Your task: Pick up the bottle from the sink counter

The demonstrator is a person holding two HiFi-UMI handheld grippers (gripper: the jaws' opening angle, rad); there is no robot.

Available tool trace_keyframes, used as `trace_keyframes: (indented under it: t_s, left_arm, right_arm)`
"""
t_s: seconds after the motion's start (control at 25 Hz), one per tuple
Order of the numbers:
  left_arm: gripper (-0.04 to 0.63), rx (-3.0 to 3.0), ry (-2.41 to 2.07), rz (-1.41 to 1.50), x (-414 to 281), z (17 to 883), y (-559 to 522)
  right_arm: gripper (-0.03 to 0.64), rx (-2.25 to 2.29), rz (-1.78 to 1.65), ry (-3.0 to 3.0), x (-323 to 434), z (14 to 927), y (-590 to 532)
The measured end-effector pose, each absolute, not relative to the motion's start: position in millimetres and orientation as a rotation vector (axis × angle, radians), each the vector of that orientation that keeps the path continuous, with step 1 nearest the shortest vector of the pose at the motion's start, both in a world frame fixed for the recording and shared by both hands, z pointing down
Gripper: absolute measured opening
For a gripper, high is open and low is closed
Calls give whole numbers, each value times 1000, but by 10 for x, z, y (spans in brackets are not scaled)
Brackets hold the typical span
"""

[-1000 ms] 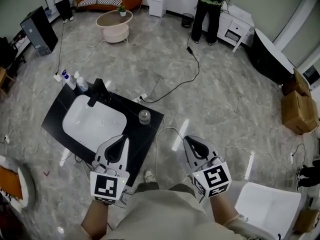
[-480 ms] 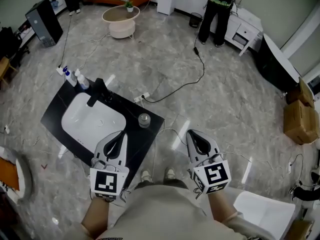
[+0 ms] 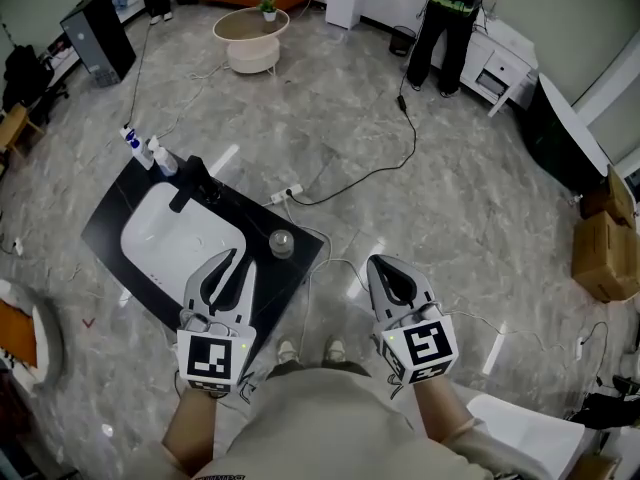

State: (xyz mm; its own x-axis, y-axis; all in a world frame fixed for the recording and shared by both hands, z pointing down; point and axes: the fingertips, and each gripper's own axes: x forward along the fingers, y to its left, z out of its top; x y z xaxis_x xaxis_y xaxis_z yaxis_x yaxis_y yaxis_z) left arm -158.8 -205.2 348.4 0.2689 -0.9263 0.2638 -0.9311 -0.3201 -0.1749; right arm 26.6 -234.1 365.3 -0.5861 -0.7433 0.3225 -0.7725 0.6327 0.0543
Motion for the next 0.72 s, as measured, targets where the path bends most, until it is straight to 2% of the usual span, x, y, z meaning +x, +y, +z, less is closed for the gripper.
trace_keyframes:
  t_s: [0.04,0.08,0.32,0.48,0.72]
  left_arm:
    - [122,2498,-1820,490,-1565,3478,-2101]
    - [157,2508,-1821,477,-1544,3470,-2156]
    - [315,2580,-1833,389,-1378,3403,-2513]
    - [355,2604,-1824,416,-1313,3551,-2789]
    - [365,2565,-1752,532,-1284,4081,-3049]
  right_arm:
    - [-5,1214,131,-2545,266,3659,-2365]
    - [-5,1209,130,-2548,267,3666,-2391]
    - [-5,1166,183,-2594,248,3661,-2552]
    - [-4,1145,192,-2605,186,3689,-2701]
    - [-5,1120,230,-2615,73,3825,-2941]
